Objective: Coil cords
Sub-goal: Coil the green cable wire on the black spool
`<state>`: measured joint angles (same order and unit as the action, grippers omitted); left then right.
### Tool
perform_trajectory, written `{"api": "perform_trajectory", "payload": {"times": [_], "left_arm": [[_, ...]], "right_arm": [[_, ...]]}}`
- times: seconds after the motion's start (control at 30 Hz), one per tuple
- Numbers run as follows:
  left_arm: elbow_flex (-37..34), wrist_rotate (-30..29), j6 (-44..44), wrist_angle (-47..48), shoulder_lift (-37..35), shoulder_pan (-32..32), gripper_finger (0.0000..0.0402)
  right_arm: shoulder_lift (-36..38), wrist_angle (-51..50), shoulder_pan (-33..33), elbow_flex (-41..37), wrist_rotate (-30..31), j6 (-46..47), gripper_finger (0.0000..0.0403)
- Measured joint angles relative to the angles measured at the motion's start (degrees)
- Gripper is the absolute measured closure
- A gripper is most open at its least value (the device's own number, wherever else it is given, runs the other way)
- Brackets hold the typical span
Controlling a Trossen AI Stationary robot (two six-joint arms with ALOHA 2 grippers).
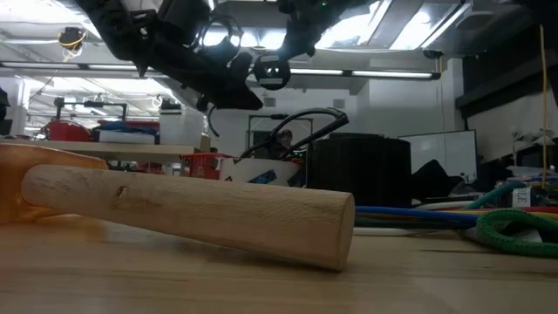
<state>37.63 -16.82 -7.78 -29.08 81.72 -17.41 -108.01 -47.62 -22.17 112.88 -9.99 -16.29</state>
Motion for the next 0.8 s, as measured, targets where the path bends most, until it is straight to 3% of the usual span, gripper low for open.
{"api": "perform_trajectory", "payload": {"times": [0.27, 0.8], "left_arm": [[0.0, -0.5, 5.5, 0.0, -3.3, -0.6, 0.0354], [0.0, -0.5, 8.6, 2.5, -3.5, -1.4, 0.0312]], "right_arm": [[3.7, -3.6, -1.2, 0.0, 4.4, 2.4, 0.0402], [12.3, -15.5, -2.7, 0.0, 4.9, 9.9, 0.0402]]}}
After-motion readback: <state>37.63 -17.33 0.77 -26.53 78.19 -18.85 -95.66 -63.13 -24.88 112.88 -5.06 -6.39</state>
